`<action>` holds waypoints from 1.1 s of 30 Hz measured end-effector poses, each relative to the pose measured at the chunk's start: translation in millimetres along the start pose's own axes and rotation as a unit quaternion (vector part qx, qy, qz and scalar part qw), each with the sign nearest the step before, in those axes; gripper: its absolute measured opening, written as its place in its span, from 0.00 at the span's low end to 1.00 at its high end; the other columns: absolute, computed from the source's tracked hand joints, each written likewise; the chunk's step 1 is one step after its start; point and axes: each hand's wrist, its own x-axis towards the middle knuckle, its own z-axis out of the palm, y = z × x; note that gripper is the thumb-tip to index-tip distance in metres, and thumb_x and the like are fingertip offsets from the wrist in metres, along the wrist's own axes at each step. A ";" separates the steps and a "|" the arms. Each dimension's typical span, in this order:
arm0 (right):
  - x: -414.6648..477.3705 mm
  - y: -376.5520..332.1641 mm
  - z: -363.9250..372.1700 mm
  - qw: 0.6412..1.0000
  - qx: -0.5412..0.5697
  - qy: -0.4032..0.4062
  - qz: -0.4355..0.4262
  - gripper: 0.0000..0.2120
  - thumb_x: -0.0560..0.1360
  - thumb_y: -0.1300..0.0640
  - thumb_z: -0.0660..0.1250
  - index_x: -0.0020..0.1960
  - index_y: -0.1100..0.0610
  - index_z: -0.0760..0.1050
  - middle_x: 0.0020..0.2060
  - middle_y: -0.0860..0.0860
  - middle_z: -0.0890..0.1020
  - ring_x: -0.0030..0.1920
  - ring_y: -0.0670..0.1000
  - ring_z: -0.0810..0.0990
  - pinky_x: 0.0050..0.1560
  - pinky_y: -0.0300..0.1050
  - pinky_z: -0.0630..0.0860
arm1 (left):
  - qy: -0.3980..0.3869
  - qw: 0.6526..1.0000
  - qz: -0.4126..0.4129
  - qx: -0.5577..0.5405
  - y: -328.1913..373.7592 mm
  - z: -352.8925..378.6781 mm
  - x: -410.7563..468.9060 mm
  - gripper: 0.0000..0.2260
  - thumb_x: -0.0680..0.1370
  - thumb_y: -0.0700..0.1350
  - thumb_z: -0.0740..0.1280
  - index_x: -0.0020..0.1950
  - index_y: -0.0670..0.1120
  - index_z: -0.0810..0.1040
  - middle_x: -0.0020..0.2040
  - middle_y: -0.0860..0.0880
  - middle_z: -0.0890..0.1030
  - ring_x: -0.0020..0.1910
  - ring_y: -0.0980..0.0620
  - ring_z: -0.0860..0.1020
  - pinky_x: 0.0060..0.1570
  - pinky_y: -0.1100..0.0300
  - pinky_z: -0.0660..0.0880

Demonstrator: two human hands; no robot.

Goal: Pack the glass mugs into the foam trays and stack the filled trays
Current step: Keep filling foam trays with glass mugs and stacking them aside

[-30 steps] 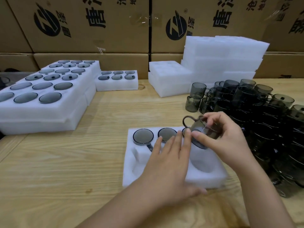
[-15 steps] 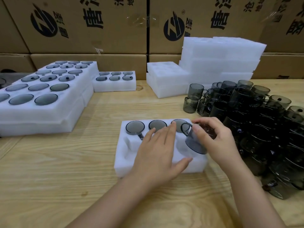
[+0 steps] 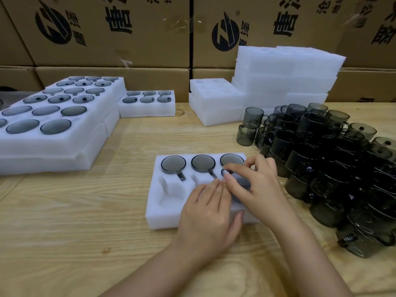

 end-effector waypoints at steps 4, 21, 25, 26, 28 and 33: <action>-2.6 -1.6 -1.8 0.998 -0.052 -0.032 -0.005 0.15 0.73 0.41 0.61 0.53 0.45 0.80 0.45 0.50 0.70 0.47 0.50 0.63 0.54 0.48 0.68 | 0.009 1.000 -0.014 -0.006 -1.4 -0.3 -1.3 0.20 0.73 0.49 0.64 0.55 0.35 0.81 0.52 0.42 0.83 0.53 0.45 0.82 0.51 0.52 0.78; -4.9 4.2 -6.7 0.967 -0.012 -0.249 0.060 0.41 0.67 0.32 0.30 0.76 0.48 0.47 0.73 0.36 0.40 0.70 0.34 0.30 0.71 0.41 0.30 | -0.039 0.997 0.031 0.065 1.6 1.1 2.5 0.23 0.75 0.52 0.60 0.61 0.38 0.80 0.61 0.43 0.80 0.62 0.48 0.78 0.59 0.49 0.76; -7.4 2.8 -0.7 0.958 -0.100 -0.266 0.046 0.47 0.64 0.26 0.25 0.77 0.50 0.41 0.74 0.39 0.36 0.70 0.37 0.27 0.70 0.44 0.28 | -0.040 0.996 0.039 0.065 2.9 3.2 4.1 0.25 0.71 0.53 0.61 0.58 0.37 0.81 0.56 0.40 0.82 0.58 0.44 0.80 0.60 0.49 0.76; -7.6 2.2 0.0 0.957 -0.104 -0.267 0.045 0.48 0.64 0.26 0.25 0.77 0.50 0.41 0.74 0.40 0.36 0.70 0.37 0.28 0.70 0.44 0.28 | -0.040 0.996 0.038 0.065 3.8 3.1 4.9 0.25 0.69 0.53 0.61 0.58 0.36 0.81 0.55 0.39 0.82 0.57 0.44 0.80 0.60 0.49 0.75; -8.6 1.7 0.2 0.962 -0.104 -0.251 0.036 0.47 0.64 0.27 0.26 0.77 0.51 0.43 0.74 0.41 0.38 0.71 0.37 0.30 0.71 0.43 0.29 | -0.054 0.995 0.037 0.075 6.0 2.8 5.6 0.27 0.68 0.53 0.62 0.58 0.35 0.80 0.55 0.38 0.82 0.57 0.43 0.80 0.61 0.50 0.75; -13.3 5.0 -1.0 0.977 -0.072 -0.199 0.002 0.41 0.70 0.31 0.31 0.76 0.51 0.49 0.74 0.41 0.45 0.70 0.31 0.34 0.71 0.38 0.31 | -0.070 0.991 0.045 0.107 5.6 3.3 -1.0 0.26 0.72 0.53 0.61 0.59 0.36 0.80 0.58 0.39 0.81 0.60 0.42 0.78 0.60 0.50 0.75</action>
